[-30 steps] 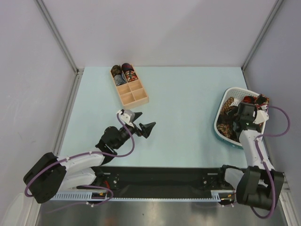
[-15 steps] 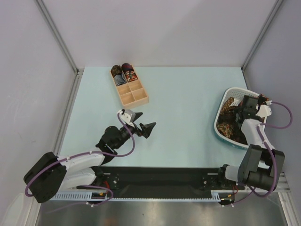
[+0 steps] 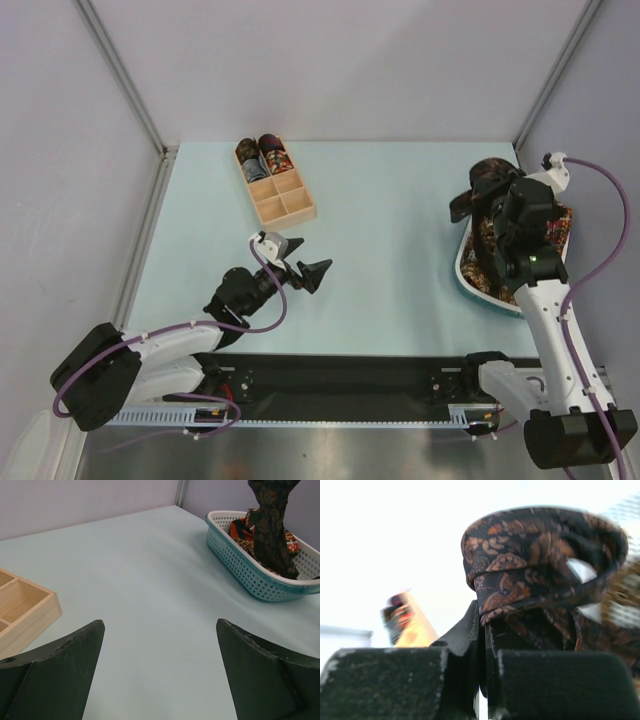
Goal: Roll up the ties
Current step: Grab a tie with the right arm, then move the tie to the center of the board
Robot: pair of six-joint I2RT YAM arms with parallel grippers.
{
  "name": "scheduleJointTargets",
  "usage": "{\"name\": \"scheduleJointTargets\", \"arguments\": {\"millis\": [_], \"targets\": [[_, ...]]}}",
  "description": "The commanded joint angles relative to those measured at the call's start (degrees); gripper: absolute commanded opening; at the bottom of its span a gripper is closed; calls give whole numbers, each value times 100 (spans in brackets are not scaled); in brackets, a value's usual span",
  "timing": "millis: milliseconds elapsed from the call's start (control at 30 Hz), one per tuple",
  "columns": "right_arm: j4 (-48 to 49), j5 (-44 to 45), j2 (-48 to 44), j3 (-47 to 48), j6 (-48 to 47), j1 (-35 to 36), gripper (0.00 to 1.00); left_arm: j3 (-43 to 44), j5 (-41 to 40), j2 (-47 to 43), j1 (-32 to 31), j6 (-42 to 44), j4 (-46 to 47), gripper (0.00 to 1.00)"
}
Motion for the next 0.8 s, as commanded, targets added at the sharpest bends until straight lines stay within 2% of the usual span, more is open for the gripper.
{"name": "scheduleJointTargets", "arguments": {"millis": [0,67,200,333,400,433,467,567,667,767], "targets": [[16,-480,-65,811,-420,377,0,190,63,-30,-29,-83,125,100],[-99,-621,23,1328,-472,755,0,172,2,-65,-29,-100,125,100],[-222,-684,277,1744,-674,1590,0,120,-288,-152,-20,-223,73,100],[-64,-490,444,1727,-999,2495,0,67,-911,-275,-20,-443,-103,100],[-38,-804,559,1649,-1489,2943,1,75,-1526,-372,-20,-609,-400,100],[15,-867,664,1474,-1596,3084,4,75,-1693,-468,-11,-654,-498,100],[15,-842,699,1377,-1685,3216,25,75,-1999,-504,-20,-663,-586,100],[225,-990,683,832,-2063,3647,77,49,-2415,-662,-20,-760,-850,100],[445,-728,508,375,-2020,3832,87,58,-2661,-715,-20,-821,-956,100],[525,-657,392,59,-1889,3789,88,119,-2714,-672,-20,-883,-1070,100]]}}
